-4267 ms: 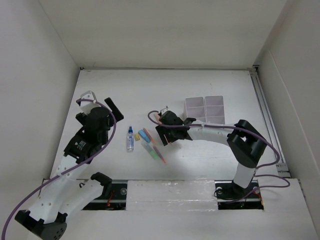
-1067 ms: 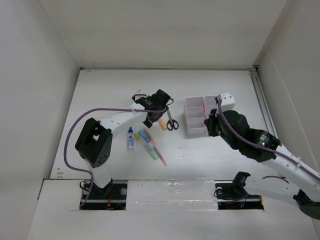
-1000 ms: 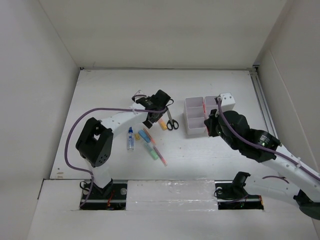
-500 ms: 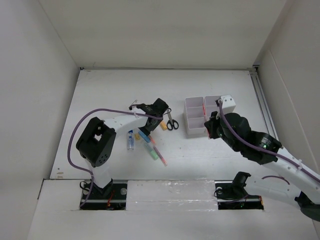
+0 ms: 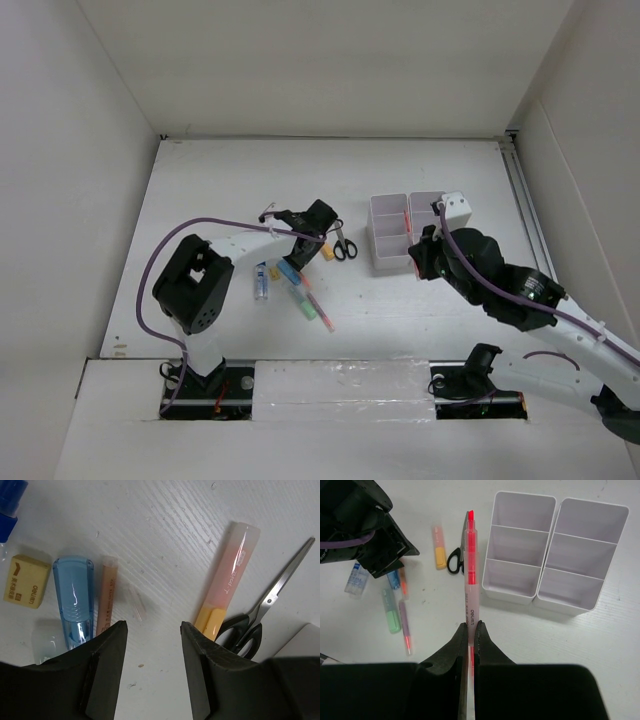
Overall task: Sort the stationery into containers
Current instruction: Close the pen cap on the pen.
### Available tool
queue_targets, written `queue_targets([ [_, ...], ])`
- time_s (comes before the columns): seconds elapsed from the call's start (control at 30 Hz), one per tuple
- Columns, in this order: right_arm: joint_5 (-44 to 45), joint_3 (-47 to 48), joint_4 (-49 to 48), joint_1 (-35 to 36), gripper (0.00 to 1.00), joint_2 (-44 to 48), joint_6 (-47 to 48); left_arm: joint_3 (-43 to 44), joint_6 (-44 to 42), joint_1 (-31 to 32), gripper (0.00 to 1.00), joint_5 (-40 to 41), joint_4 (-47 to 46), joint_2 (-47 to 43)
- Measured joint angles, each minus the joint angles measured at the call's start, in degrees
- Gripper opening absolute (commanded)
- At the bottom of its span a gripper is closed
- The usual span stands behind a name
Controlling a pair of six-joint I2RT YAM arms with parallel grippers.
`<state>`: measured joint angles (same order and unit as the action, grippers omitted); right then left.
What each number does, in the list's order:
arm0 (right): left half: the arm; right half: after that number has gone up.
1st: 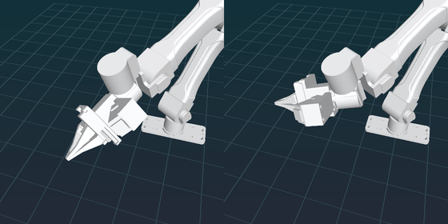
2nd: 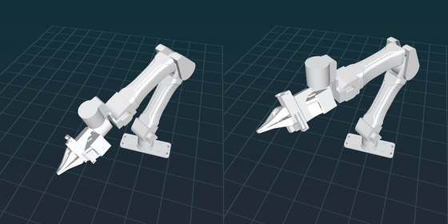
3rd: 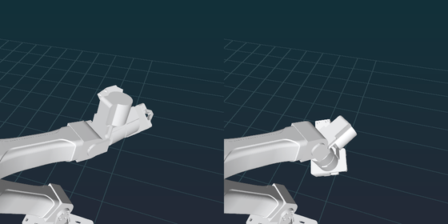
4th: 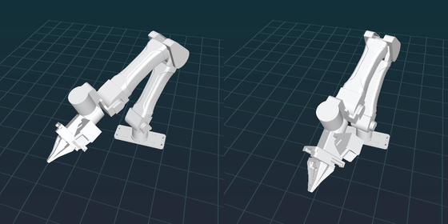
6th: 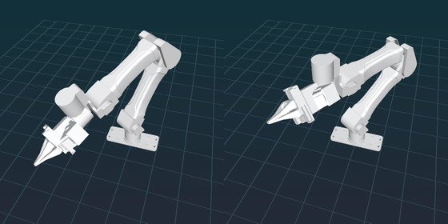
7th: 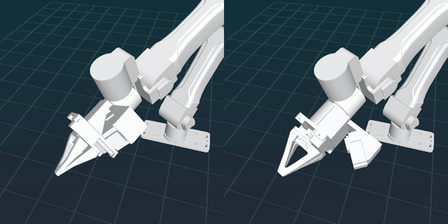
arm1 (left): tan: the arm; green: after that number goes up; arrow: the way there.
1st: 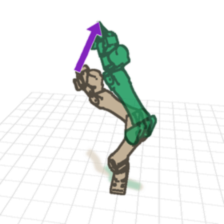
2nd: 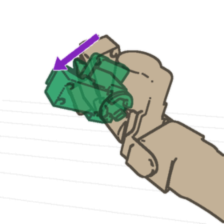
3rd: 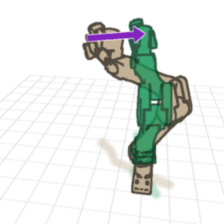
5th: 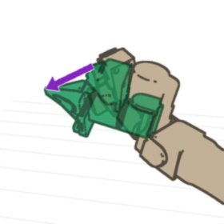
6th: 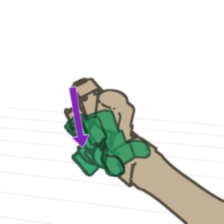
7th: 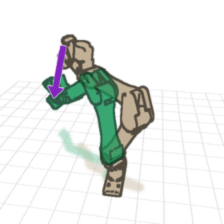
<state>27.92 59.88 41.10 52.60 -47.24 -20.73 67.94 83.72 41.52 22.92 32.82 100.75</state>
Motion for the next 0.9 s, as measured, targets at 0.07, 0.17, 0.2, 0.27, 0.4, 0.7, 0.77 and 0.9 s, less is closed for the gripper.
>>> queue_targets([
  [0.07, -0.1, 0.0, 0.0, 0.0, 0.00, 0.1, 0.0, 0.0, 0.0, 0.0, 0.43, 0.0, -0.1, 0.1],
  [0.17, -0.2, -0.1, 0.0, 0.0, 0.00, 0.3, 0.0, 0.0, 0.2, 0.0, 0.43, 0.0, -0.4, 0.4],
  [0.2, -0.2, -0.1, 0.0, 0.0, 0.00, 0.5, 0.0, 0.0, 0.2, 0.0, 0.43, 0.0, -0.5, 0.7],
  [0.27, -0.2, -0.1, 0.0, 0.0, 0.00, 0.8, 0.0, 0.0, 0.2, 0.0, 0.43, 0.0, -0.5, 1.3],
  [0.4, -0.3, -0.1, 0.0, 0.0, 0.00, 1.1, 0.0, 0.0, 0.6, 0.0, 0.43, -0.2, -0.5, 2.2],
  [0.7, -0.8, -0.1, 0.0, 0.0, 0.00, 1.1, 0.0, -0.2, 1.1, -0.4, 0.36, -0.2, -1.4, 2.4],
  [0.77, -0.8, -0.1, 0.0, 0.0, 0.00, 1.1, 0.0, -0.3, 1.2, -0.5, 0.36, -0.2, -1.6, 2.4],
  [0.9, -0.8, -0.1, 0.0, 0.0, 0.00, 1.1, 0.0, -1.0, 1.5, -0.7, 0.36, -0.2, -1.6, 2.4],
])
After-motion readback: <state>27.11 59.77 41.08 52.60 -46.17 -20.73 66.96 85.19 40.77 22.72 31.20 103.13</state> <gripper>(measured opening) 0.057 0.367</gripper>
